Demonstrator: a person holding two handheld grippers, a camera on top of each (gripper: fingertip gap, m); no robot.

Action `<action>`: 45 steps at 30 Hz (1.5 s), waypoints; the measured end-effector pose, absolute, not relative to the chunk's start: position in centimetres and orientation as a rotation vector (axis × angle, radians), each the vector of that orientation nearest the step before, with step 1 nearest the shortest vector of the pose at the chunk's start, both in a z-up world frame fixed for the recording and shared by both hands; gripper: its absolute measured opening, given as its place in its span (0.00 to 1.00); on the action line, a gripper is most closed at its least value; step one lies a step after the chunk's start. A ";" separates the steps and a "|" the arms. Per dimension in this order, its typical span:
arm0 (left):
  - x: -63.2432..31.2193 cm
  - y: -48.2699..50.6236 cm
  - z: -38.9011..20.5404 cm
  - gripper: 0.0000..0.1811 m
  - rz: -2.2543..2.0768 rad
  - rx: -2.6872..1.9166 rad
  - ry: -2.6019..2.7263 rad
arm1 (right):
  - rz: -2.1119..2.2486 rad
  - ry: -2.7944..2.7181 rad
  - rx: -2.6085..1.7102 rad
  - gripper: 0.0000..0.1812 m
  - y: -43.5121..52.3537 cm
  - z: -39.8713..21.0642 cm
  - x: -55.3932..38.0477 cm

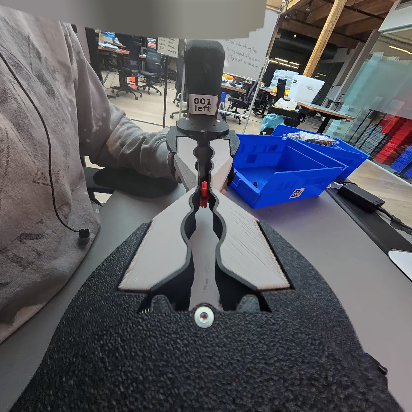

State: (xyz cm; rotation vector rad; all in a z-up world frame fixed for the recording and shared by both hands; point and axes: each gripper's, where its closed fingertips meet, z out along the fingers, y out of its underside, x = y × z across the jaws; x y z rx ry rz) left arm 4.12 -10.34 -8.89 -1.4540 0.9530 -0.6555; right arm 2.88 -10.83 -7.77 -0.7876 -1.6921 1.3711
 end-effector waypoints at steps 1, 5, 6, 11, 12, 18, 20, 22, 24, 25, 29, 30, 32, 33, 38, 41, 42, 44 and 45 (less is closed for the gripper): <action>4.0 -10.2 -9.0 0.04 -0.670 -1.469 0.947 | 1.344 -1.699 -0.790 0.04 -10.6 -7.9 2.9; 2.8 -10.1 -8.8 0.10 -0.750 -1.509 0.881 | 1.176 -1.729 -0.790 0.04 -9.2 -8.6 3.0; 2.8 -10.1 -8.9 0.09 -0.760 -1.512 0.877 | 1.143 -1.743 -0.788 0.04 -9.2 -8.9 2.9; 3.3 -9.7 -9.9 0.04 -0.751 -1.571 0.876 | 1.002 -1.790 -0.740 0.04 -9.5 -10.0 2.5; 3.2 -9.7 -9.9 0.03 -0.767 -1.575 0.868 | 0.994 -1.791 -0.735 0.04 -9.6 -10.0 2.5; 3.2 -9.5 -9.6 0.03 -0.792 -1.582 0.831 | 0.912 -1.769 -0.706 0.04 -9.5 -9.7 2.4; 3.1 -9.5 -9.5 0.03 -0.812 -1.587 0.808 | 0.889 -1.759 -0.695 0.04 -9.4 -9.6 2.3; 3.1 -9.6 -9.1 0.02 -0.831 -1.569 0.792 | 0.916 -1.726 -0.696 0.04 -9.5 -9.1 2.2; 2.9 -9.8 -8.3 0.02 -0.903 -1.522 0.752 | 0.993 -1.680 -0.710 0.04 -9.7 -8.3 2.2; 2.8 -9.8 -8.0 0.02 -0.939 -1.508 0.734 | 1.029 -1.675 -0.719 0.04 -9.7 -8.2 2.2; 3.0 -10.1 -7.6 0.01 -0.986 -1.480 0.724 | 1.092 -1.676 -0.737 0.08 -9.8 -8.4 2.3; 3.1 -10.1 -7.7 0.01 -0.989 -1.481 0.729 | 1.095 -1.672 -0.734 0.07 -9.9 -8.3 2.2; 3.1 -10.0 -7.8 0.01 -0.985 -1.486 0.729 | 1.070 -1.675 -0.721 0.05 -9.8 -8.3 2.2; 3.2 -10.0 -7.9 0.02 -0.992 -1.492 0.725 | 1.063 -1.684 -0.716 0.04 -9.8 -8.5 2.3; 3.1 -9.7 -8.7 0.04 -0.989 -1.542 0.712 | 0.968 -1.716 -0.702 0.04 -9.5 -9.2 2.2; 3.0 -9.6 -8.8 0.02 -0.978 -1.559 0.708 | 0.944 -1.719 -0.705 0.04 -9.5 -9.3 2.1; 3.0 -9.5 -8.9 0.02 -0.964 -1.565 0.707 | 0.935 -1.718 -0.706 0.04 -9.4 -9.3 2.0; 3.0 -9.4 -8.8 0.02 -0.933 -1.565 0.702 | 0.937 -1.705 -0.716 0.04 -9.3 -9.2 1.9; 2.9 -9.4 -8.8 0.02 -0.919 -1.563 0.702 | 0.944 -1.699 -0.721 0.04 -9.3 -9.2 1.9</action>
